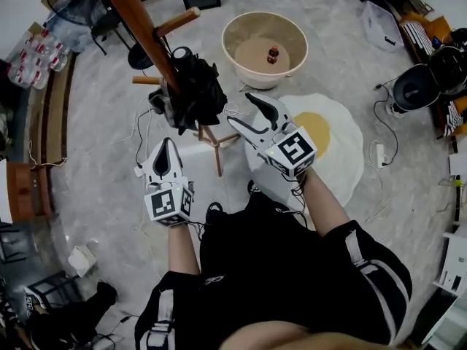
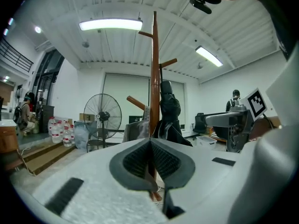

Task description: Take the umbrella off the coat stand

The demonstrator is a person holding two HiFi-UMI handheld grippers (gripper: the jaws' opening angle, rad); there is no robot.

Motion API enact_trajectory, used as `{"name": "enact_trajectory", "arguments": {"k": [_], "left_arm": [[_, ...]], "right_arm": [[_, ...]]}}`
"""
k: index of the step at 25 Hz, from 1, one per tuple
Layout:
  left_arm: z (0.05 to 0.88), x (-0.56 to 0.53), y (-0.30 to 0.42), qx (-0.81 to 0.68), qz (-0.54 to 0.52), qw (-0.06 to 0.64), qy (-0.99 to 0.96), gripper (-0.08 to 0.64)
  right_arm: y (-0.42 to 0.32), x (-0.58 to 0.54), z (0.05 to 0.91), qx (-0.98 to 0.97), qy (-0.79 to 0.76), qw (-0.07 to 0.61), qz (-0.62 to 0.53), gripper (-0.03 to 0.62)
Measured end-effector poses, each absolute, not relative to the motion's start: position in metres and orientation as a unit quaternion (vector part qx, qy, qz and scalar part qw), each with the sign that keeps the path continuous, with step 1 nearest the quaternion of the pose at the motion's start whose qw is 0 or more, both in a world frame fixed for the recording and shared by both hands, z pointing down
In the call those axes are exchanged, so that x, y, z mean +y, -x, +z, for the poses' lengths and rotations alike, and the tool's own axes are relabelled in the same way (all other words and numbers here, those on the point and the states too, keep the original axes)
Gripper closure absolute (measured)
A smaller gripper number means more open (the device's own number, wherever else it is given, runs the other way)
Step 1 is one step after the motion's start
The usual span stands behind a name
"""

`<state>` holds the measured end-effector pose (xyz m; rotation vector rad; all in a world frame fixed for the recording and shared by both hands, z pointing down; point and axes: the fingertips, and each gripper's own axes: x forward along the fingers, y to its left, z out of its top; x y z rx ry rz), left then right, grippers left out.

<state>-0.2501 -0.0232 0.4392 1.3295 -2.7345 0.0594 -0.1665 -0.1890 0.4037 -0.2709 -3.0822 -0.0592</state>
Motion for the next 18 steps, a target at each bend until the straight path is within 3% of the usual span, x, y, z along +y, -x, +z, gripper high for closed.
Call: {"name": "enact_trajectory", "arguments": {"k": [12, 18], "left_arm": [[0.455, -0.038, 0.233, -0.932, 0.048, 0.083, -0.35, 0.56], [0.456, -0.026, 0.252, -0.94, 0.049, 0.082, -0.326, 0.56]], "right_arm": [[0.197, -0.208, 0.417, -0.973, 0.221, 0.057, 0.032, 0.298], [0.229, -0.194, 0.424, -0.962, 0.26, 0.071, 0.044, 0.221]]}}
